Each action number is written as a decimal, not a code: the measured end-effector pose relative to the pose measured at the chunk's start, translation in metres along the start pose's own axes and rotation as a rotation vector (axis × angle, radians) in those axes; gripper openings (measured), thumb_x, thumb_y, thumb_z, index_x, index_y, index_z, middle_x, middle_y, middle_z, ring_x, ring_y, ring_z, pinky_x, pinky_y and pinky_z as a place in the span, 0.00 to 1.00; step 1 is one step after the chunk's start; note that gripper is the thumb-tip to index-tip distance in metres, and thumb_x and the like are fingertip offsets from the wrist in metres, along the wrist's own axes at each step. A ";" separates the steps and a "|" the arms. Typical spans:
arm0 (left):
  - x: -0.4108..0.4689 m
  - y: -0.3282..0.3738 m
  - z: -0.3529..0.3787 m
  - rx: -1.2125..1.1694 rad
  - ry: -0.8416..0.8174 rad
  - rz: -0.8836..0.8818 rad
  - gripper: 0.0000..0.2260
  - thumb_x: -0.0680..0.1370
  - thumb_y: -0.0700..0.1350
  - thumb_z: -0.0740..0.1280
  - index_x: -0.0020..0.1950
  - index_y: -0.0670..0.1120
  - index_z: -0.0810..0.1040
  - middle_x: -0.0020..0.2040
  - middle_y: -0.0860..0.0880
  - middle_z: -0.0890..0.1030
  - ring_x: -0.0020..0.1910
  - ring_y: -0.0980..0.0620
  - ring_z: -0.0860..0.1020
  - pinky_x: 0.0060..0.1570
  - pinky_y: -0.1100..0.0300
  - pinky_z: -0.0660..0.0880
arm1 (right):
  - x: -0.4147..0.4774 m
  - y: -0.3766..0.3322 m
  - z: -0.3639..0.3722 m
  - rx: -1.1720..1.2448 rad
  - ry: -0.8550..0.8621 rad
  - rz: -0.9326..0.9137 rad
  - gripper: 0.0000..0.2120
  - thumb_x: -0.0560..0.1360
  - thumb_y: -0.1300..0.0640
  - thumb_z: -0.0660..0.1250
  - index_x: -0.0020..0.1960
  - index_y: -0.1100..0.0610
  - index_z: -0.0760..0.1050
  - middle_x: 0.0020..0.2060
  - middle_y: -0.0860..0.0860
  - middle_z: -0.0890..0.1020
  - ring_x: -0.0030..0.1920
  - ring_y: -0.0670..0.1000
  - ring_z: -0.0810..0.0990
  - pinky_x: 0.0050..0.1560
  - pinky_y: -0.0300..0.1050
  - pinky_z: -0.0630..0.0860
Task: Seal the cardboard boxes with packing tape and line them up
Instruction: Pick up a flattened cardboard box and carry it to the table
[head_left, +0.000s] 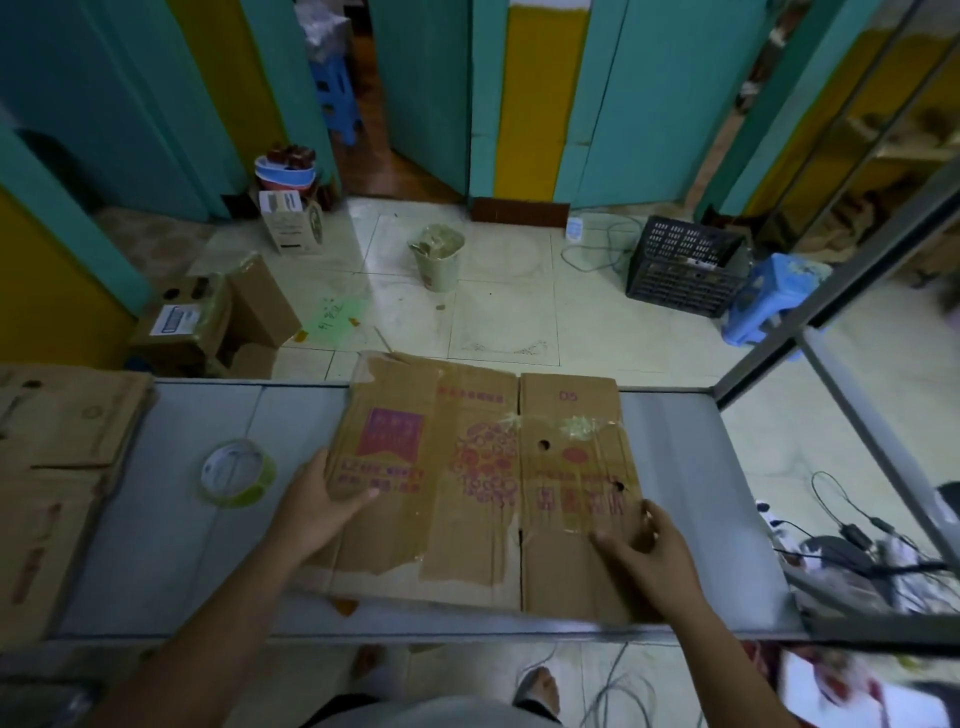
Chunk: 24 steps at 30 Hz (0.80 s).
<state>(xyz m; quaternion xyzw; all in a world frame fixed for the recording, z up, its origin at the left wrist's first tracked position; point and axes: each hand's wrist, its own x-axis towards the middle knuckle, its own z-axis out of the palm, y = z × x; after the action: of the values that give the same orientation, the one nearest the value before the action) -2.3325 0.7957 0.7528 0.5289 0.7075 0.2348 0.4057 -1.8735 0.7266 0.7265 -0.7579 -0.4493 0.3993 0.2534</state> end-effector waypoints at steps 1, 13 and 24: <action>0.000 -0.002 0.000 0.019 -0.029 0.017 0.38 0.73 0.54 0.82 0.80 0.53 0.69 0.70 0.52 0.78 0.68 0.49 0.78 0.68 0.45 0.77 | -0.003 -0.001 0.002 -0.026 -0.030 -0.022 0.59 0.61 0.26 0.78 0.83 0.46 0.56 0.80 0.52 0.67 0.76 0.58 0.69 0.71 0.61 0.73; -0.009 -0.037 0.027 0.513 -0.288 0.141 0.53 0.69 0.69 0.78 0.85 0.67 0.47 0.84 0.55 0.29 0.85 0.48 0.36 0.83 0.40 0.50 | -0.045 0.015 0.036 -0.620 -0.117 -0.197 0.66 0.58 0.22 0.73 0.84 0.39 0.43 0.84 0.46 0.35 0.84 0.55 0.36 0.80 0.66 0.48; -0.031 -0.044 0.040 0.724 -0.492 0.495 0.35 0.75 0.70 0.71 0.80 0.66 0.67 0.84 0.66 0.52 0.84 0.61 0.43 0.83 0.40 0.40 | -0.052 0.026 0.022 -0.586 -0.145 -0.286 0.46 0.69 0.29 0.74 0.82 0.39 0.60 0.83 0.38 0.48 0.84 0.47 0.45 0.78 0.61 0.60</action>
<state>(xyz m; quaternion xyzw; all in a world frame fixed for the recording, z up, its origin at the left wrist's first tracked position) -2.3208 0.7479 0.7067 0.8274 0.4802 -0.0681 0.2831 -1.8941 0.6693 0.7149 -0.6974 -0.6638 0.2662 0.0455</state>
